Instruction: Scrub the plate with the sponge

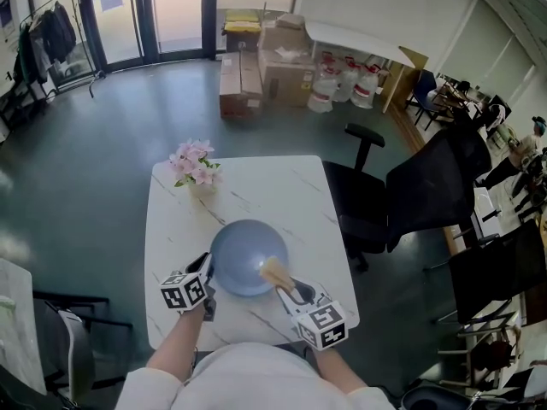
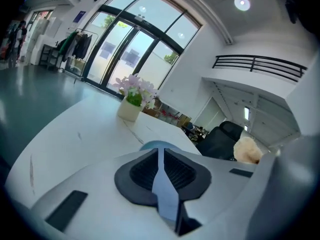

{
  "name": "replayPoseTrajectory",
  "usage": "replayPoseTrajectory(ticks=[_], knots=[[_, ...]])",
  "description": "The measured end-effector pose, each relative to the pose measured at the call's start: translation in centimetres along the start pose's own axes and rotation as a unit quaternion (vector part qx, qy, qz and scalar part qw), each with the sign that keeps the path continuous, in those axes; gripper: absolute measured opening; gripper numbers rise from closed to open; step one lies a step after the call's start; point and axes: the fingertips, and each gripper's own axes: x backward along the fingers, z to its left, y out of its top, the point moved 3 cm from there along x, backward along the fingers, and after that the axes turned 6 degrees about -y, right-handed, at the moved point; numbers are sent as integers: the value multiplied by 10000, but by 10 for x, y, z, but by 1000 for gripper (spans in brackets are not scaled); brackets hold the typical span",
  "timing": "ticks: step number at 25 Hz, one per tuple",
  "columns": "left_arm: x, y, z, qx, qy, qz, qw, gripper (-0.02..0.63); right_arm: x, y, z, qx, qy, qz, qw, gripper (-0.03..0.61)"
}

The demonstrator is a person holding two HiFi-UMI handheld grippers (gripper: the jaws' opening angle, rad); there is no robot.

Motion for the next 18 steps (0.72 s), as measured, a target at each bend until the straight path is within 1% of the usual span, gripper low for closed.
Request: replayPoseTrajectory(ticks=[4, 9, 14, 18], knots=[[9, 17, -24, -246, -365, -238, 9987, 52, -1, 7, 4, 11, 7, -78, 10000, 120], [21, 33, -51, -600, -742, -497, 9942, 44, -1, 10, 7, 8, -6, -153, 9999, 120], [39, 45, -75, -940, -972, -709, 9883, 41, 1, 15, 10, -13, -28, -239, 9997, 120], [51, 52, -92, -1078, -1135, -848, 9840, 40, 4, 21, 11, -25, -36, -315, 9995, 120]])
